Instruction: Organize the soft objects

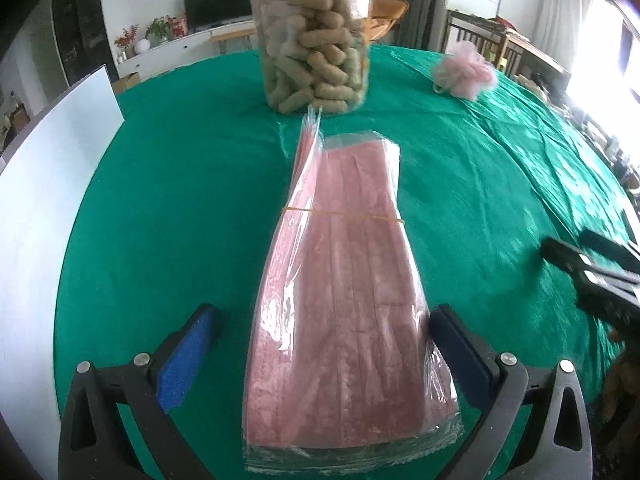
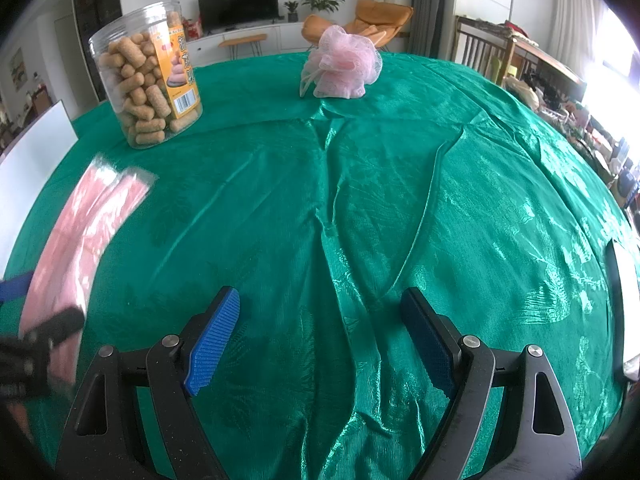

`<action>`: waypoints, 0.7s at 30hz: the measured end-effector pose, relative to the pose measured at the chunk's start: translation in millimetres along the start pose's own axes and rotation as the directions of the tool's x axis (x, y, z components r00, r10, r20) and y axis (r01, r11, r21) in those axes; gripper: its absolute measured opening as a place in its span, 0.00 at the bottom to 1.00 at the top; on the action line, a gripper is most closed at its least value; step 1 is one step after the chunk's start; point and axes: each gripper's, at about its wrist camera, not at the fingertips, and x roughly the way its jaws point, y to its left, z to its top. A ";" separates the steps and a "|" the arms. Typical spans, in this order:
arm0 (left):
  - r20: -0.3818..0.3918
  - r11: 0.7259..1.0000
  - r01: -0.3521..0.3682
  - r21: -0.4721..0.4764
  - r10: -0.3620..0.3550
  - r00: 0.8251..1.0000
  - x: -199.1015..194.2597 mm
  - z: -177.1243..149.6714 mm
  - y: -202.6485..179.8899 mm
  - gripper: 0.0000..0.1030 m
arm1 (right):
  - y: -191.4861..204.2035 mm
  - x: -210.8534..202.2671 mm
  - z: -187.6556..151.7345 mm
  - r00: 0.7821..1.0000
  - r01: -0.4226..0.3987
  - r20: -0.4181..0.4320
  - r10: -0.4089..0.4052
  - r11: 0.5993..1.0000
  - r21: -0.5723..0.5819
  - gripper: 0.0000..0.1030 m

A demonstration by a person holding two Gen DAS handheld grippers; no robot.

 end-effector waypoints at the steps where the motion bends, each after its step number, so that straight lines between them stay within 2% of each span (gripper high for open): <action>1: 0.000 1.000 -0.007 -0.007 0.007 1.000 3.1 4.3 2.6 1.00 | 0.0 0.1 0.1 1.000 0.000 0.000 0.000 1.000 0.000 0.83; 9: 0.005 0.992 -0.081 -0.091 0.082 0.997 27.3 38.0 32.9 1.00 | 0.2 0.3 0.0 1.000 0.001 0.000 -0.001 1.000 0.000 0.83; 18: 0.008 0.978 -0.127 -0.165 0.130 0.991 18.1 24.5 48.2 1.00 | 0.2 0.4 0.0 1.000 0.002 0.000 -0.002 1.000 0.001 0.83; 21: 0.007 0.978 -0.127 -0.163 0.130 0.991 17.3 23.5 54.2 1.00 | 0.3 0.4 0.0 1.000 0.002 0.000 -0.002 1.000 0.001 0.83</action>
